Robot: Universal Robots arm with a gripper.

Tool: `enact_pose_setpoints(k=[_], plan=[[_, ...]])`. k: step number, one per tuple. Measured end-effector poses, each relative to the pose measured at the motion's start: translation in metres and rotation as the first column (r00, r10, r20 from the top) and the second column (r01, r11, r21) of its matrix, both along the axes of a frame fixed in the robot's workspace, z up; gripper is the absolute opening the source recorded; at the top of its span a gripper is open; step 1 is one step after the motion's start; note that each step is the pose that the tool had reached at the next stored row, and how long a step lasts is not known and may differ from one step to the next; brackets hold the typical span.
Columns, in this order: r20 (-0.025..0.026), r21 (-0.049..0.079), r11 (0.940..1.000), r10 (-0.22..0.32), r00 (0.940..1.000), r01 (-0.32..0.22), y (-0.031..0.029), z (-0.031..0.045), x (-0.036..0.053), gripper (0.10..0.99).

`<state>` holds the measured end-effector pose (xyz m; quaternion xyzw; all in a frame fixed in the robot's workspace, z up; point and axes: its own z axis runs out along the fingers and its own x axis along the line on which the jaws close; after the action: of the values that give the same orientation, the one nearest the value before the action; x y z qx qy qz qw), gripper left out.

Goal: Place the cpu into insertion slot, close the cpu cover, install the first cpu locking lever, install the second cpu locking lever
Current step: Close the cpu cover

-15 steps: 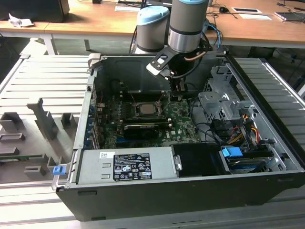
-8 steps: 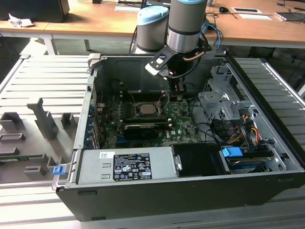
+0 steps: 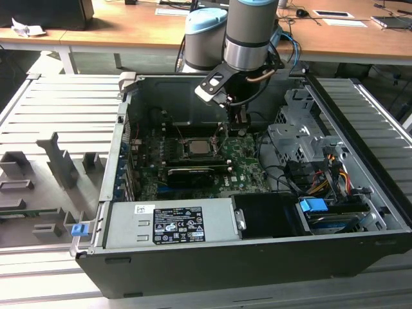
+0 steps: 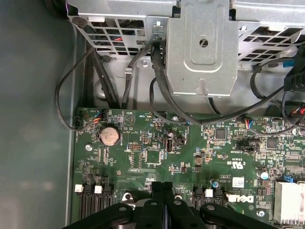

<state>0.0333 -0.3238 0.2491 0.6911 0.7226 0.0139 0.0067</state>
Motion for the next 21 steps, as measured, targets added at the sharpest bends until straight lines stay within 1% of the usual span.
enact_pose_setpoints(k=[21], plan=[[0.0000, 0.000, 1.0000, 0.000, 1.0000, 0.000, 0.0000, -0.0002, -0.0026, 0.106]])
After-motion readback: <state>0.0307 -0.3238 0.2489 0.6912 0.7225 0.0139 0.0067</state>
